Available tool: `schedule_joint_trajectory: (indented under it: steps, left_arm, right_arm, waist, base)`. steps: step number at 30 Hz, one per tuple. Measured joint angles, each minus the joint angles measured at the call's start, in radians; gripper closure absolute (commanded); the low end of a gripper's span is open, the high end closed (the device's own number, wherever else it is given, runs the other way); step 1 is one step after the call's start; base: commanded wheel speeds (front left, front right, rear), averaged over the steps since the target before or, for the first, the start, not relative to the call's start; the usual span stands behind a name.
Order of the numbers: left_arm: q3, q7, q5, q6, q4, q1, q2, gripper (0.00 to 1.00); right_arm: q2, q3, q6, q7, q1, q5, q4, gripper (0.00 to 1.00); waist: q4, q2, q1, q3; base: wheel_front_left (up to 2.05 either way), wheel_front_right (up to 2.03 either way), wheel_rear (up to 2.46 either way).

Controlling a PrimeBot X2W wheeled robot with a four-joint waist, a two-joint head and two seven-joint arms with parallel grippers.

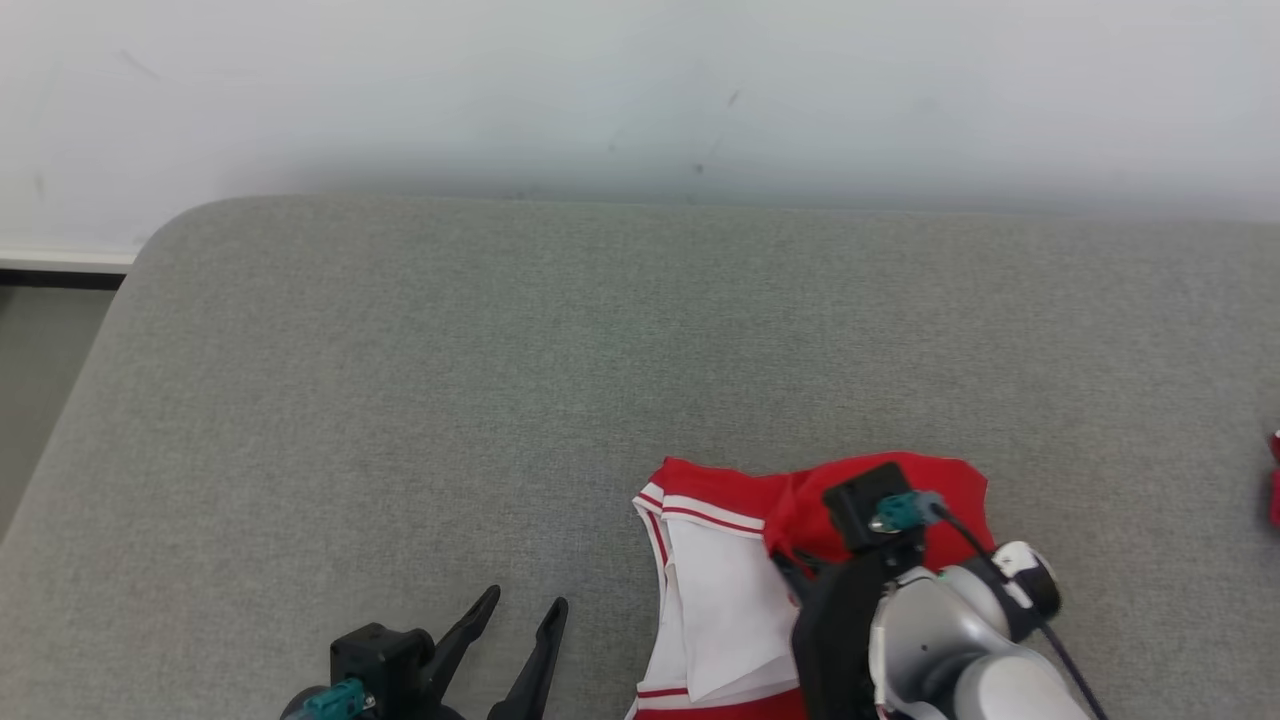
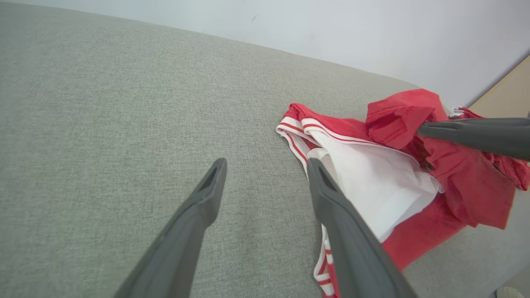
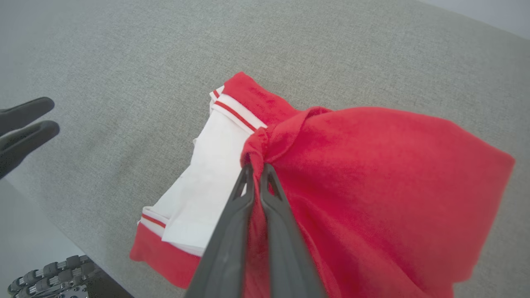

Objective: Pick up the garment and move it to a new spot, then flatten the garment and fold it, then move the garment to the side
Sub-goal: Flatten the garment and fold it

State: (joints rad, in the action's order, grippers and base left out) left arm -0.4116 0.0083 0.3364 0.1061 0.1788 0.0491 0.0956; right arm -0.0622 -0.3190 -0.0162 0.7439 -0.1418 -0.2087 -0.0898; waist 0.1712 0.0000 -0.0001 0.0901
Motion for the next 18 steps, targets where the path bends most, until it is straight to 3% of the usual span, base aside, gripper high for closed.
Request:
schedule_joint_trajectory:
  steps: [10,18]
  left_arm:
    - [0.008,-0.001,0.005,0.0,0.005,0.0,0.001,0.0]
    - [0.007,-0.002,0.006,0.0,0.011,0.002,0.0,0.0]
  right_arm:
    - [0.001,-0.093,-0.021,0.014,-0.095,-0.001,0.086,1.0]
    - [0.0,-0.178,-0.077,-0.038,-0.169,-0.062,0.083,1.0]
  waist:
    - [0.028,0.0,0.0002,0.016]
    - [0.036,0.0,0.0002,0.021]
  base:
    - [0.0,0.0,0.0]
    - [0.0,0.0,0.0]
